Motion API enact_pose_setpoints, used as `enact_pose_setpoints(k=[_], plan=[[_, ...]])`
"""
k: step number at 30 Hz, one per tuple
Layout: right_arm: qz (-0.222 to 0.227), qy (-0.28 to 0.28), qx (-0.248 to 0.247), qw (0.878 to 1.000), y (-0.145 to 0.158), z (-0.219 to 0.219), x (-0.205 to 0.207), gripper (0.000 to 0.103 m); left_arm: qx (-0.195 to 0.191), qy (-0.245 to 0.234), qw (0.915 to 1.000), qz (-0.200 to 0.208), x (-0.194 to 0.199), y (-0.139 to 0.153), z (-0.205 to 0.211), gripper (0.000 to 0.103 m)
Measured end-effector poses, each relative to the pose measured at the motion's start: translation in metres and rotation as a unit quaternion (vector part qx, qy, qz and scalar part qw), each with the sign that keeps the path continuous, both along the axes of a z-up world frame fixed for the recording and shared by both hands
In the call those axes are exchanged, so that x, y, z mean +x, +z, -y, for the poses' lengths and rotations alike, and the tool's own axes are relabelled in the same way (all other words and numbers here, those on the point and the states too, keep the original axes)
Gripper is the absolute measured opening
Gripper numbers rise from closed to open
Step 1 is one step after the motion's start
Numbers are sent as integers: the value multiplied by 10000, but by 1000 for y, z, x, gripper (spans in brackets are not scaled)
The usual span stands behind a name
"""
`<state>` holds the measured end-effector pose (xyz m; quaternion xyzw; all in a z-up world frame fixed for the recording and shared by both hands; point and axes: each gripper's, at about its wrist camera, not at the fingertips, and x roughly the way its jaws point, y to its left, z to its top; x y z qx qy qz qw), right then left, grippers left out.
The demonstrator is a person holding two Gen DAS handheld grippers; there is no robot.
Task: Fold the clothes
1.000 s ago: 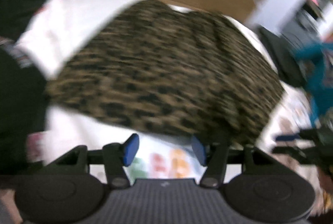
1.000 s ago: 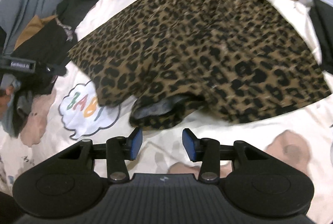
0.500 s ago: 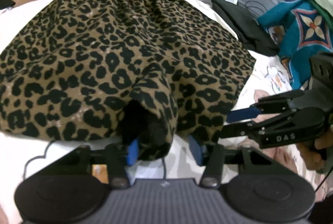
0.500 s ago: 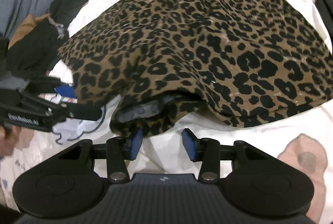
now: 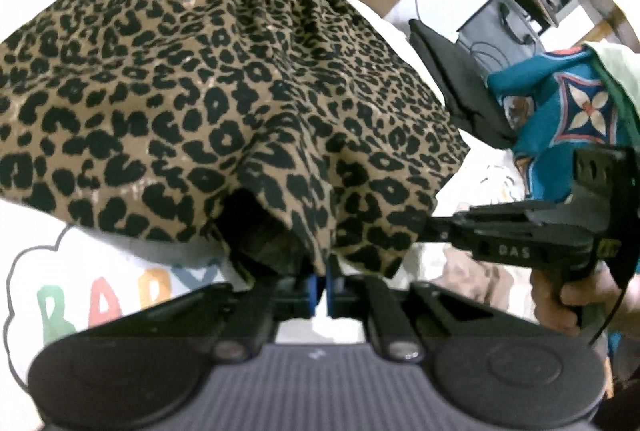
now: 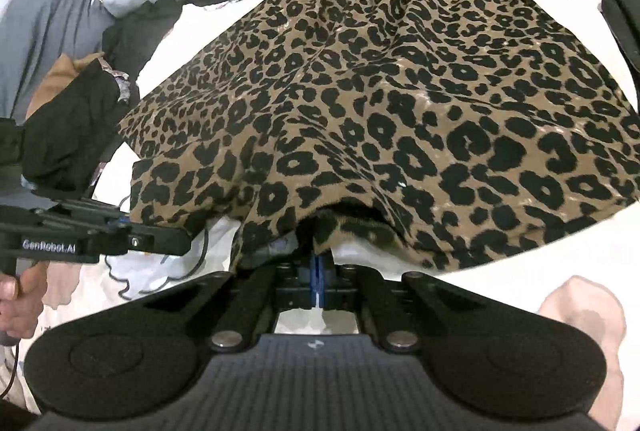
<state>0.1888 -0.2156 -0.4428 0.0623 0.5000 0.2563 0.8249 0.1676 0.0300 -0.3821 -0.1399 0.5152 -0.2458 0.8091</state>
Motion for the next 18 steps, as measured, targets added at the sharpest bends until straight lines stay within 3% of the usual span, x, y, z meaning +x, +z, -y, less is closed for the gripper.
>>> enact_pose_setpoints(k=[8, 11, 12, 13, 18], plan=[[-197, 282, -347, 9988, -14, -10, -12, 0, 327, -239, 9989, -242, 8, -24, 17, 5], [-115, 315, -563, 9979, -6, -8, -14, 1, 425, -279, 9984, -230, 4, -15, 11, 22], [-88, 303, -604, 9977, -2, -5, -15, 2, 474, -290, 9983, -203, 1, -11, 9, 34], [-63, 285, -613, 9977, 2, -2, -15, 5, 528, -271, 9981, -151, -2, -7, 5, 40], [228, 168, -599, 9978, 26, 7, -16, 40, 582, 10, 9983, 78, -11, 20, -27, 41]])
